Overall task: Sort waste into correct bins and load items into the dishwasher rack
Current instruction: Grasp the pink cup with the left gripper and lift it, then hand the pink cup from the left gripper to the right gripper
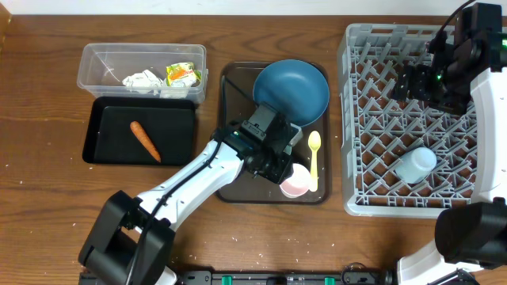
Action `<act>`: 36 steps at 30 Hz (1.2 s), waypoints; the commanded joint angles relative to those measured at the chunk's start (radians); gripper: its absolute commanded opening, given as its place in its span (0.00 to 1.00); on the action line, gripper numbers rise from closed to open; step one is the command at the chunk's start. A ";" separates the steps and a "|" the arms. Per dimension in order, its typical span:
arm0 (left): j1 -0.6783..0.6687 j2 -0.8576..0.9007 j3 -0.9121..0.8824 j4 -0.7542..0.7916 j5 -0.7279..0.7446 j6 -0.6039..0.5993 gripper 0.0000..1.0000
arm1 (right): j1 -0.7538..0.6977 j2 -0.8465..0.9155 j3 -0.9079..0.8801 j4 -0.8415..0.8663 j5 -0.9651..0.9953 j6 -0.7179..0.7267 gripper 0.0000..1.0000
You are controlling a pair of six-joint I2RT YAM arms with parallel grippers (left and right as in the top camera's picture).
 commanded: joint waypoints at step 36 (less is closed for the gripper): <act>0.618 -0.131 0.043 0.163 0.882 -0.280 0.06 | 0.109 -0.013 -0.111 0.279 -1.030 -0.373 0.94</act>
